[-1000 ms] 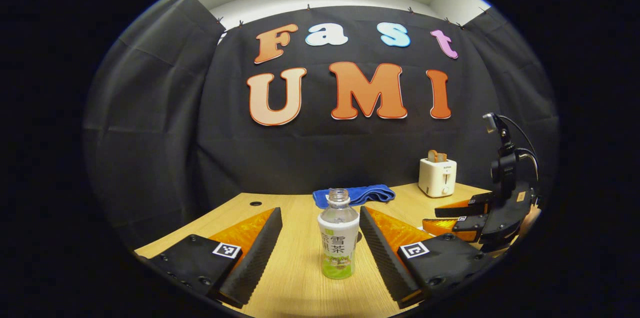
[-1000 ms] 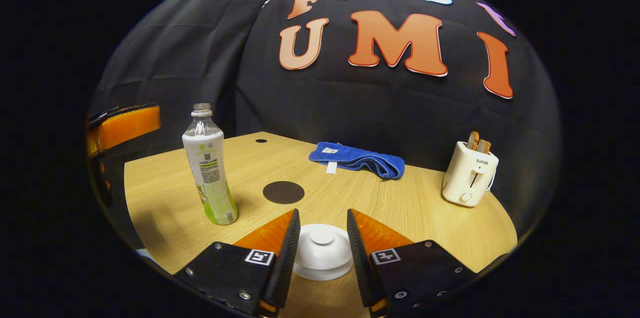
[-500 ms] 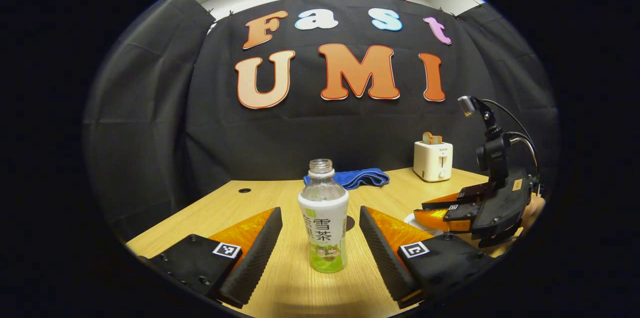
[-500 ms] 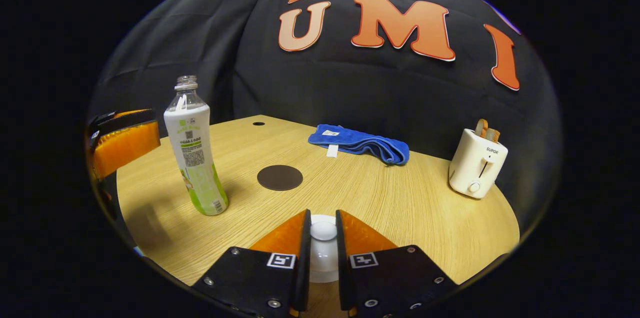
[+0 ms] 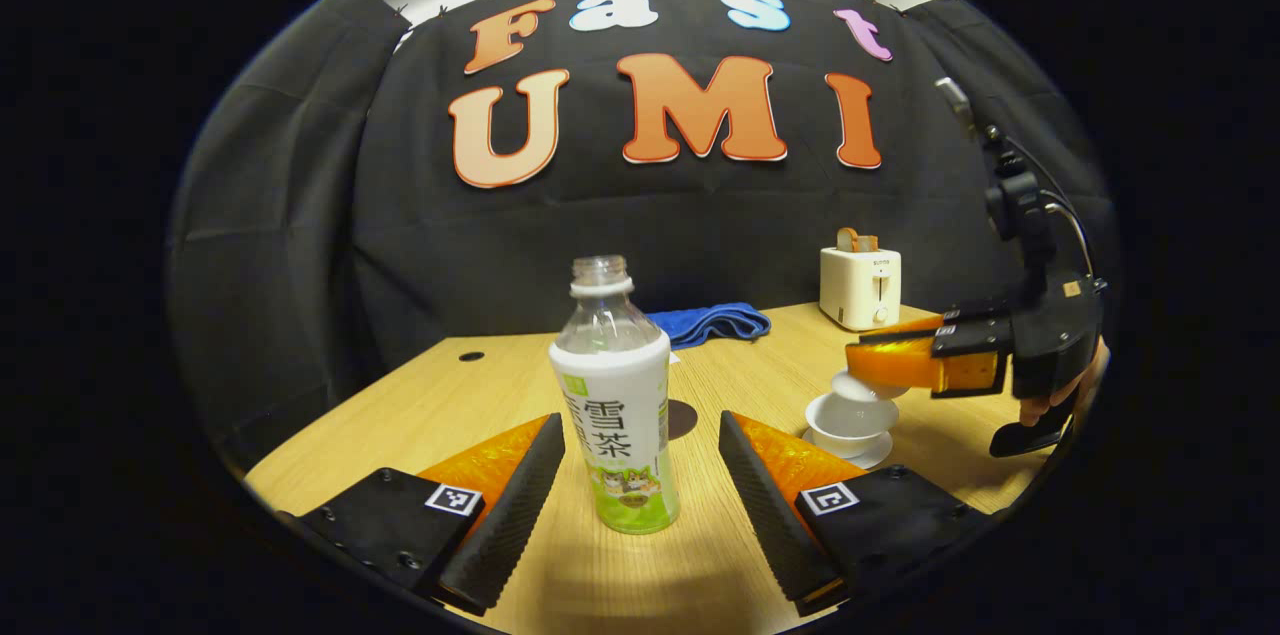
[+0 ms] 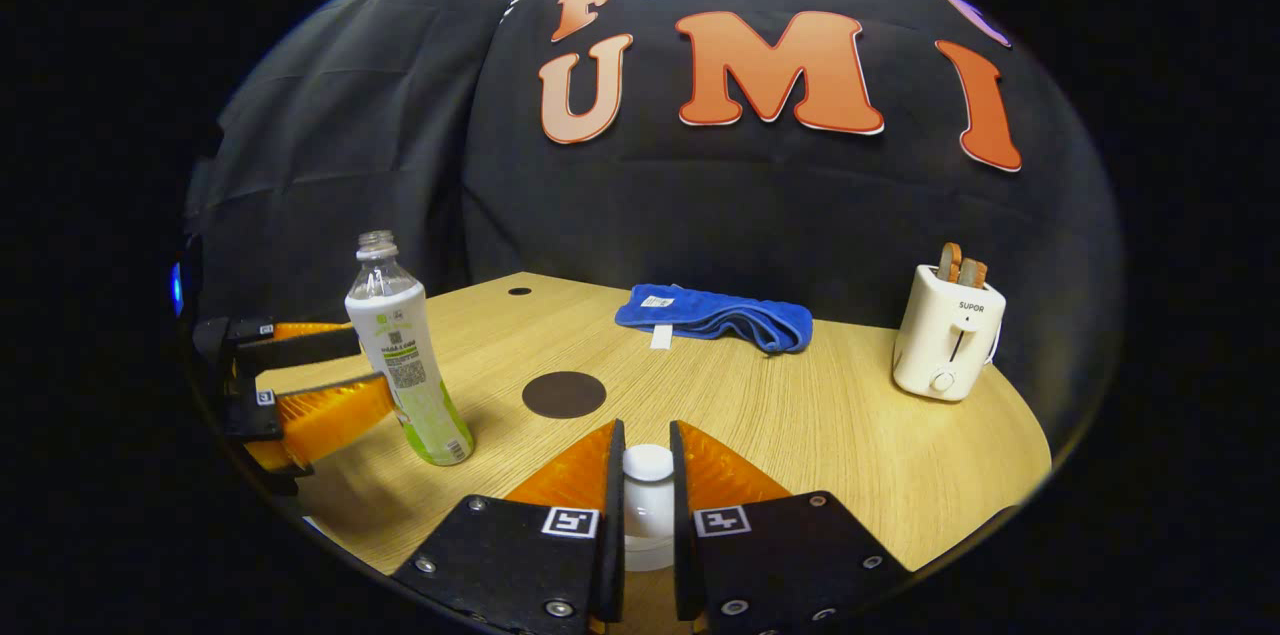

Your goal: Open the teacup lid with one hand, grasp the water bottle and pour water into the teacup with the other hand; after pouring, place the water bottle on the coaster and then close the teacup lid.

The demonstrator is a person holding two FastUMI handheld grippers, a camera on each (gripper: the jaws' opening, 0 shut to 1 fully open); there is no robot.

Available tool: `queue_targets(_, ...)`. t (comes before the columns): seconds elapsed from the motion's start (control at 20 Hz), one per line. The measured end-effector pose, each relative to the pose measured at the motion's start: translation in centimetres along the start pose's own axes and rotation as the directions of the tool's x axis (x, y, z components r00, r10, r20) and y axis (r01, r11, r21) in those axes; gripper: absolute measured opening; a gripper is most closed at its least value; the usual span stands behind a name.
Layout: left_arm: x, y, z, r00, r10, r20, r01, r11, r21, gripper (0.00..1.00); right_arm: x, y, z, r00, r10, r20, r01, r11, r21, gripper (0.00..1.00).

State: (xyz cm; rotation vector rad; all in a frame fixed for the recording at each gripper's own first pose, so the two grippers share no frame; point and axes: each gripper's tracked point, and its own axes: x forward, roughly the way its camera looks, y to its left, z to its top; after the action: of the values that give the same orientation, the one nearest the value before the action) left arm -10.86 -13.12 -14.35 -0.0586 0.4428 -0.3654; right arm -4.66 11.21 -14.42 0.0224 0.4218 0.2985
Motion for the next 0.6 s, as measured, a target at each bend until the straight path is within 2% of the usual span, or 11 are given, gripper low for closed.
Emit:
queue_targets(0.2, 1.9, 0.0, -1.8, 0.998, 0.033, -0.047, -0.035, 0.999, -0.037, 1.00, -1.1, -0.8, 1.4, 0.999, -0.004, 0.032, 0.003, 1.000, 0.017, 0.20)
queue_targets(0.35, 2.8, 0.4, -3.3, 0.995, 0.048, -0.083, -0.051, 0.998, -0.033, 1.00, -1.7, -0.8, 1.7, 0.999, 0.031, 0.033, -0.034, 0.997, 0.069, 0.20)
queue_targets(0.4, 3.0, 0.6, -3.4, 0.995, 0.058, -0.087, -0.061, 0.998, -0.030, 0.96, -1.8, -1.1, 1.9, 0.999, 0.026, 0.036, -0.028, 0.997, 0.069, 0.20)
queue_targets(0.45, 3.3, 1.0, -3.2, 0.995, 0.066, -0.077, -0.069, 0.997, -0.037, 0.82, -2.1, -1.6, 2.0, 0.999, 0.016, 0.040, -0.019, 0.998, 0.065, 0.20)
queue_targets(0.5, 3.3, 0.9, -3.0, 0.996, 0.058, -0.071, -0.061, 0.997, -0.047, 0.80, -2.3, -1.8, 2.3, 0.999, 0.011, 0.044, -0.013, 0.998, 0.063, 0.20)
queue_targets(0.55, 3.6, 0.6, -3.1, 0.997, 0.040, -0.071, -0.044, 0.997, -0.056, 0.72, -2.6, -1.9, 2.4, 0.999, 0.016, 0.047, -0.019, 0.998, 0.067, 0.20)
queue_targets(0.6, 3.6, 0.5, -3.0, 0.997, 0.030, -0.072, -0.035, 0.997, -0.062, 0.72, -2.8, -1.9, 2.6, 0.999, 0.020, 0.050, -0.024, 0.997, 0.073, 0.20)
